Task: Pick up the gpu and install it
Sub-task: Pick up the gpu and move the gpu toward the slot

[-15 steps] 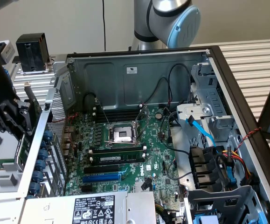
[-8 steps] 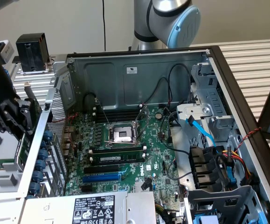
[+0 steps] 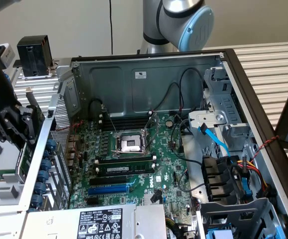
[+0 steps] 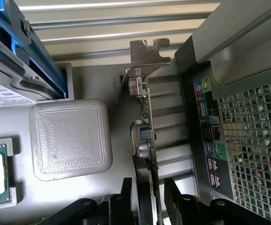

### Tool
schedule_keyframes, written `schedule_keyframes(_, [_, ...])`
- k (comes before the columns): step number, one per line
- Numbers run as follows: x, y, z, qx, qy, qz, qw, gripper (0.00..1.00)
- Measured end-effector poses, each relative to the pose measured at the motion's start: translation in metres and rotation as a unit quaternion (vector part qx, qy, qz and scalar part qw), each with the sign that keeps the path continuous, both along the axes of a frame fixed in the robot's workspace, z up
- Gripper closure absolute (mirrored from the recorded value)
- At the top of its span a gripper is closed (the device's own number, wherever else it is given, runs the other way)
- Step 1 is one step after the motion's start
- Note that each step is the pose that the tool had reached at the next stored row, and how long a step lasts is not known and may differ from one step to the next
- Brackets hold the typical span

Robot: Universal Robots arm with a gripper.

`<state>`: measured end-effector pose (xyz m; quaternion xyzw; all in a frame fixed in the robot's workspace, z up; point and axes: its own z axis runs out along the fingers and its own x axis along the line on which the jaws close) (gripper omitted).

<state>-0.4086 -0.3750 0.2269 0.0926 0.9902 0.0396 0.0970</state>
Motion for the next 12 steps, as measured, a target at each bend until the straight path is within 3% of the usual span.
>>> schedule_keyframes(12, [0.0, -0.0018, 0.0, 0.0015, 0.0, 0.0, 1.0, 0.6])
